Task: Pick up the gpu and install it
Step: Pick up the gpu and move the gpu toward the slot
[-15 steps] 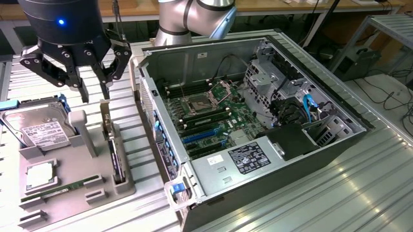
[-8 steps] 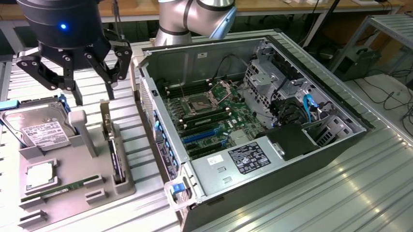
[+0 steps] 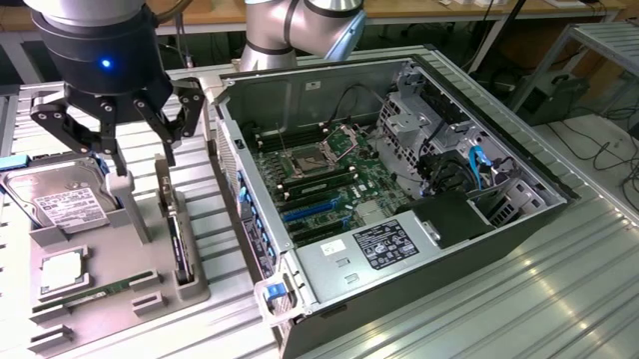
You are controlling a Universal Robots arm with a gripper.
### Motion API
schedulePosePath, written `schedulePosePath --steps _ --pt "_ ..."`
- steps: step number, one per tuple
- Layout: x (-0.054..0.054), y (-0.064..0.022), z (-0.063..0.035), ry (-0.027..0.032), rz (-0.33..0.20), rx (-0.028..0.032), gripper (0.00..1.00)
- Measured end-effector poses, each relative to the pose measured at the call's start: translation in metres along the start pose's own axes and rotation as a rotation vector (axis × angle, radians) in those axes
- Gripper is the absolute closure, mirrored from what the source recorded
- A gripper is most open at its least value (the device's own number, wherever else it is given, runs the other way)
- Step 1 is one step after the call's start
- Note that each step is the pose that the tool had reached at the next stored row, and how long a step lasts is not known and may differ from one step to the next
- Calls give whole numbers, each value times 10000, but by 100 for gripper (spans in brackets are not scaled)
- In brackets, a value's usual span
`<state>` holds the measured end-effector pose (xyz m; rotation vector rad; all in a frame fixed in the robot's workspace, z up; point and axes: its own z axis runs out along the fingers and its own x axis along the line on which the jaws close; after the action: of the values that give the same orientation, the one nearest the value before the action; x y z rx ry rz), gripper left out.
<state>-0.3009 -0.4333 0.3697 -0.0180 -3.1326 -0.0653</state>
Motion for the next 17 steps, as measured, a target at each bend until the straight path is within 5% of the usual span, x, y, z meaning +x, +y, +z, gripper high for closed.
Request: schedulePosePath --steps 4,7,17 --pt "-1 -5 41 9 0 60 38" --pt "-1 -6 61 -58 -3 80 38" --pt "-2 -55 231 -94 -4 81 38"
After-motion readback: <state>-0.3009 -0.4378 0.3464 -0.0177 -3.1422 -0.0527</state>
